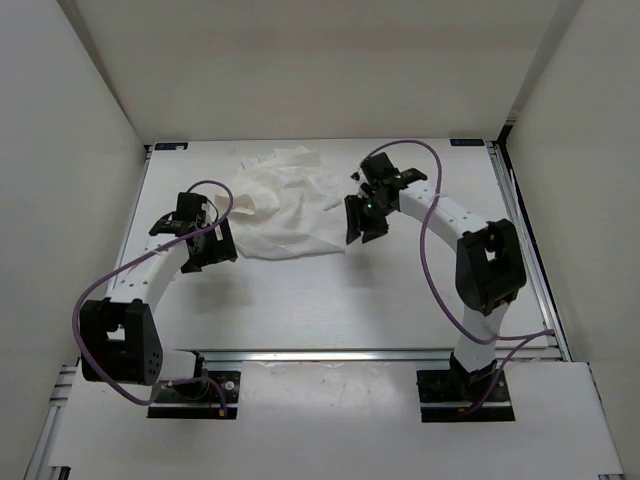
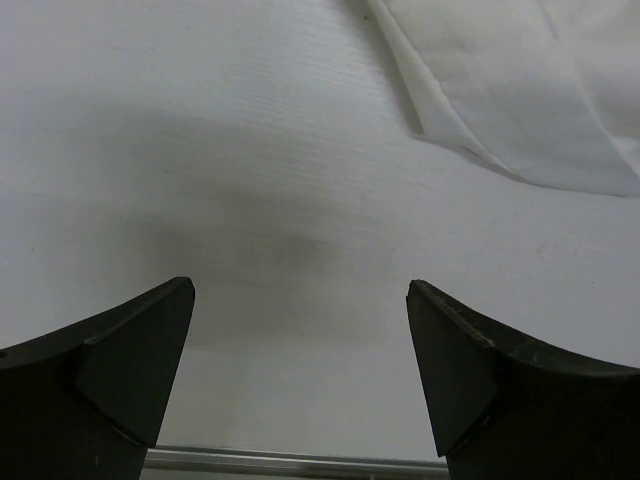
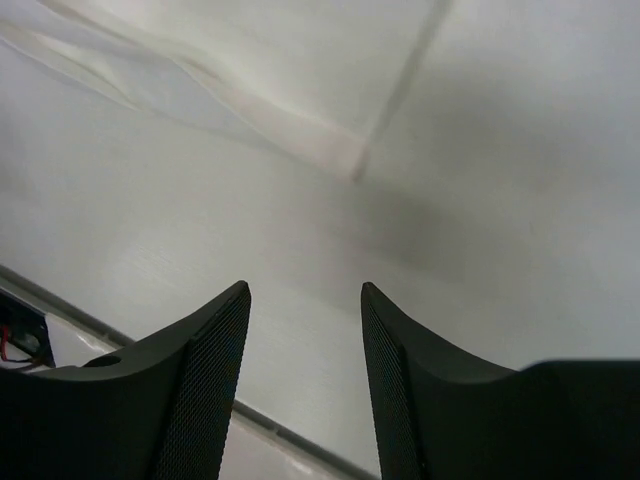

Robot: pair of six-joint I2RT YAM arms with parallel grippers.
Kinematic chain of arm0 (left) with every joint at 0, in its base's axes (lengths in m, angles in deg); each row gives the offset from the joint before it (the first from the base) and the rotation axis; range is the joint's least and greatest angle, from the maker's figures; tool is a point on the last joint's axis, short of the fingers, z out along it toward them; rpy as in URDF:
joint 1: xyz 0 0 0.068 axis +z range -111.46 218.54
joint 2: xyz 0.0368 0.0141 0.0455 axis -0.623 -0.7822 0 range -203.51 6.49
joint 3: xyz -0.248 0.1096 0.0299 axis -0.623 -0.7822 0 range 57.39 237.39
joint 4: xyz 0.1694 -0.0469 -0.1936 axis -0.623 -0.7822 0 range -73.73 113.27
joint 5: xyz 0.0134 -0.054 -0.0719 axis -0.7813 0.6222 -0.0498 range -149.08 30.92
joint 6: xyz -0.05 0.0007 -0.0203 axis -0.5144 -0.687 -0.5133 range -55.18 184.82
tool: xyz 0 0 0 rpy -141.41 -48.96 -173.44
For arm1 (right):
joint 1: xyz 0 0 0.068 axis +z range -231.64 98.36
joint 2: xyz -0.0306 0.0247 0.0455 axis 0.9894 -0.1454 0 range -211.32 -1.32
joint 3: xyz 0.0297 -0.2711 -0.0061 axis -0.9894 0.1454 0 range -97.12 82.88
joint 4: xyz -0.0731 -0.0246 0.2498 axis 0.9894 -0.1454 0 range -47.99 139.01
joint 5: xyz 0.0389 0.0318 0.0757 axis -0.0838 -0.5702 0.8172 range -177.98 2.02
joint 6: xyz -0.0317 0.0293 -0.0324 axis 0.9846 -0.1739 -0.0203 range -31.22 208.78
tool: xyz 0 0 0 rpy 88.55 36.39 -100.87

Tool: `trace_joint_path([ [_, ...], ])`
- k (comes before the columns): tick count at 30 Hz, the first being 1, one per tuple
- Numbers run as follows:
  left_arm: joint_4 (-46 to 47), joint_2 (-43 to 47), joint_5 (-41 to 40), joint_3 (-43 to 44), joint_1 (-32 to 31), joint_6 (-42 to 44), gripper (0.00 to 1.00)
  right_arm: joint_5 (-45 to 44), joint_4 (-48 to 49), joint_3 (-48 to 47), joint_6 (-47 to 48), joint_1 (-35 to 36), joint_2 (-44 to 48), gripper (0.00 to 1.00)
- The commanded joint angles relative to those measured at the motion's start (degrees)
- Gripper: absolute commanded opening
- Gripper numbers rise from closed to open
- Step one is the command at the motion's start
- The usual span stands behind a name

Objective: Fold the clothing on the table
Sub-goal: Flatten the skirt out

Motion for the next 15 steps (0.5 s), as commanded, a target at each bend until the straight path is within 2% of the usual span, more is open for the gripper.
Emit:
trace_joint_path([
  [1,1.4,3.9,3.0,1.0,0.1,0.5,0.99,2.0,-1.2,-11.0,3.3,3.0,-5.8,0.54],
  [4,1.5,4.3,5.6,-0.7,0.5,-0.4,0.99,1.0,-2.0,-20.0,5.3,5.0,-12.5,0.55],
  [6,1.7,4.8,6.7,-2.0,0.4,-0.9,0.98,3.5,-0.1,-23.6,4.4,4.5,-15.4,0.54],
  [12,3.2,5.2,12.4,-6.5,0.3,-2.9,0.99,13.2,1.8,-25.4,3.4,2.9,-21.8,0.55],
  [15,2.6,5.4,12.6,-6.5,0.2,-2.9,0.99,14.7,1.5,-24.5,4.4,3.7,-23.4,0.55],
])
